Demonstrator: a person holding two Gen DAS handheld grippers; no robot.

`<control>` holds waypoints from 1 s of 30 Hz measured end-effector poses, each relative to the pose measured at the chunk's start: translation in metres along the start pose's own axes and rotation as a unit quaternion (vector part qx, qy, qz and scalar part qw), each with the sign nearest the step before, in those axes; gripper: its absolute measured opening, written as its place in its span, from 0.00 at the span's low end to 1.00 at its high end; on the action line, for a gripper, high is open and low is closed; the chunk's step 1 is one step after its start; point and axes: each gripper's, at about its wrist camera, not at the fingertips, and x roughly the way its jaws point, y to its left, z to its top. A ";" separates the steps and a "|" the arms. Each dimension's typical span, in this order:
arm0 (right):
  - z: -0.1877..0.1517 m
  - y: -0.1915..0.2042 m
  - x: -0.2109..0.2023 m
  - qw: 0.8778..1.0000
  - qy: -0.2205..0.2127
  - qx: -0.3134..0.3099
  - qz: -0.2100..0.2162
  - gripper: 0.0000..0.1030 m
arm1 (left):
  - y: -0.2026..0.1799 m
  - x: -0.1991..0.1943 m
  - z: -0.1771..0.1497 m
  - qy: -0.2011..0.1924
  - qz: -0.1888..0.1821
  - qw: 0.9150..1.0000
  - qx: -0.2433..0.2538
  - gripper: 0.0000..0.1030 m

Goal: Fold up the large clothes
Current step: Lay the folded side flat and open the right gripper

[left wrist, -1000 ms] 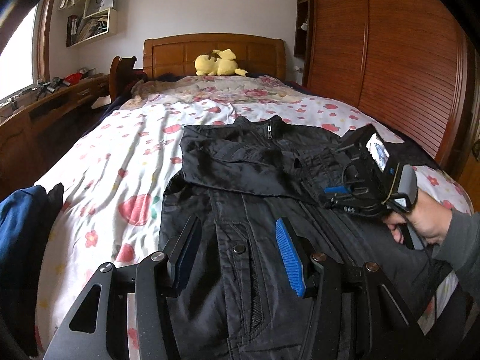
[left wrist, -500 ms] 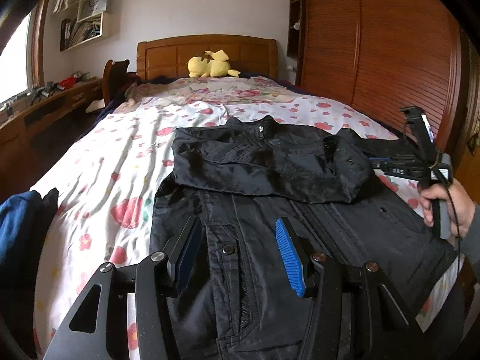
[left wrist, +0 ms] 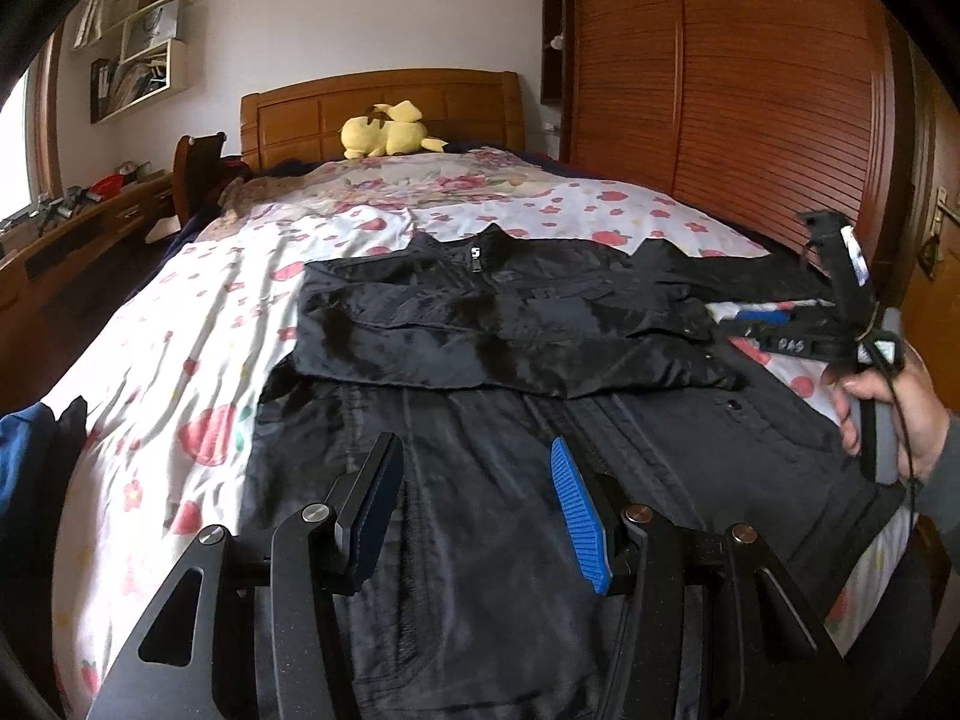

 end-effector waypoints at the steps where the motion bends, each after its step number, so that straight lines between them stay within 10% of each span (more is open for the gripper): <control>1: -0.004 -0.003 0.007 1.000 0.016 0.009 0.010 0.33 | -0.002 0.000 0.001 0.000 -0.001 1.000 0.002 0.52; 15: -0.026 -0.011 0.047 0.991 0.108 0.051 0.056 0.33 | -0.012 0.006 0.003 0.005 -0.001 1.000 0.007 0.52; 30: -0.021 0.005 0.000 0.996 0.030 -0.005 0.089 0.08 | -0.010 0.004 0.003 -0.002 0.011 1.000 0.001 0.52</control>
